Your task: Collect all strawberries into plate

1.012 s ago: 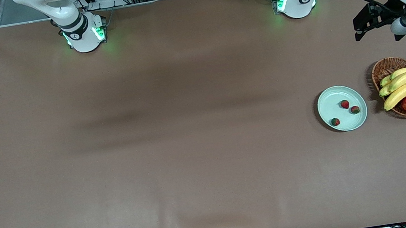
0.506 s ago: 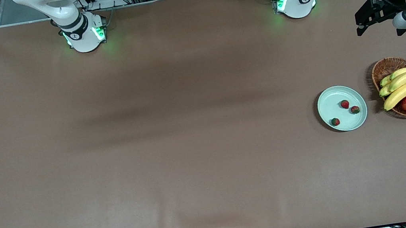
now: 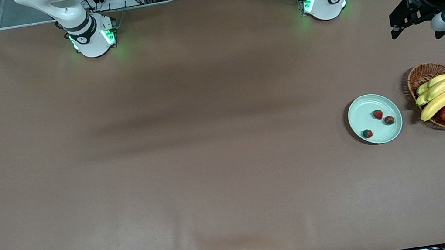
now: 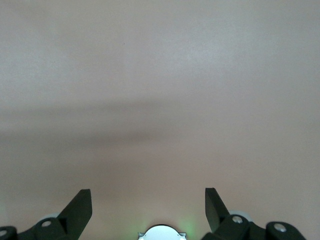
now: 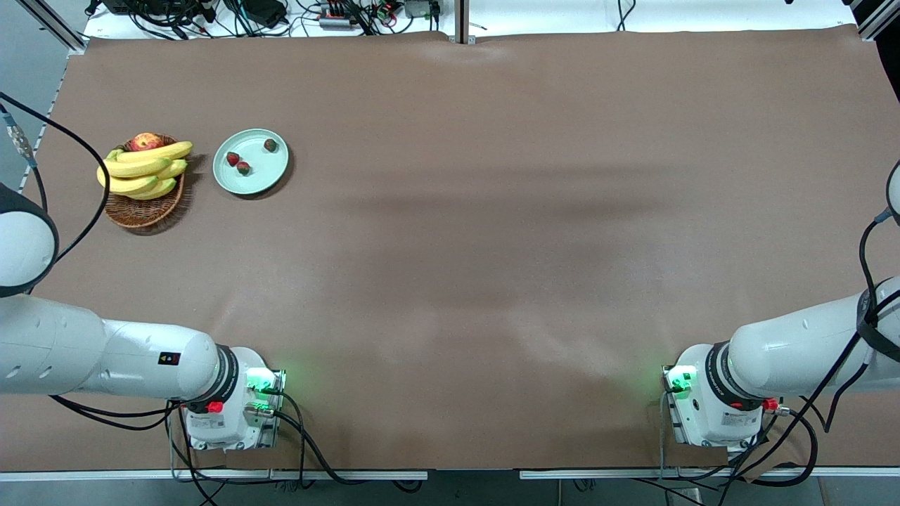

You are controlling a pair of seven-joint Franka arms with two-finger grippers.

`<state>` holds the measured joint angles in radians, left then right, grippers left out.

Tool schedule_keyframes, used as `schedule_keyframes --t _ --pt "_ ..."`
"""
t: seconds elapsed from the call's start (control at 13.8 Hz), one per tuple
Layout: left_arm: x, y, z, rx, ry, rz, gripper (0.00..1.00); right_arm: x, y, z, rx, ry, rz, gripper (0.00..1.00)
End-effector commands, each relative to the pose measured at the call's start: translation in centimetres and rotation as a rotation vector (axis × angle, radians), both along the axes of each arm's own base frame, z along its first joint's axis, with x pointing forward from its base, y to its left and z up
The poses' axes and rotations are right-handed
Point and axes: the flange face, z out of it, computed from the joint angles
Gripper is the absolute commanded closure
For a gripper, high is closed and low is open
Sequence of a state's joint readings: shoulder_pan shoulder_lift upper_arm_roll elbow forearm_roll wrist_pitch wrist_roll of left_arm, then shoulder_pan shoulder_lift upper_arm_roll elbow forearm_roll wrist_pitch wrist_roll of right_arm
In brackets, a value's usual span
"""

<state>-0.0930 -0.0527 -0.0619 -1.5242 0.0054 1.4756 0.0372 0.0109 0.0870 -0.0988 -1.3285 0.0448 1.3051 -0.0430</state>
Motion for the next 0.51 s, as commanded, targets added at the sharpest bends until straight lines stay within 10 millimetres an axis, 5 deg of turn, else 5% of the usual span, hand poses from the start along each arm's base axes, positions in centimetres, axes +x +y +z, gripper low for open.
schedule_keyframes --t 0.0,0.43 --pt "-0.76 0.18 0.76 -0.004 0.0 0.003 0.0 -0.14 -0.3 0.48 -0.01 0.0 -0.022 0.0" --pt "-0.74 0.18 0.77 -0.005 -0.001 0.003 0.0 -0.23 -0.58 0.43 -0.038 0.008 -0.026 0.0"
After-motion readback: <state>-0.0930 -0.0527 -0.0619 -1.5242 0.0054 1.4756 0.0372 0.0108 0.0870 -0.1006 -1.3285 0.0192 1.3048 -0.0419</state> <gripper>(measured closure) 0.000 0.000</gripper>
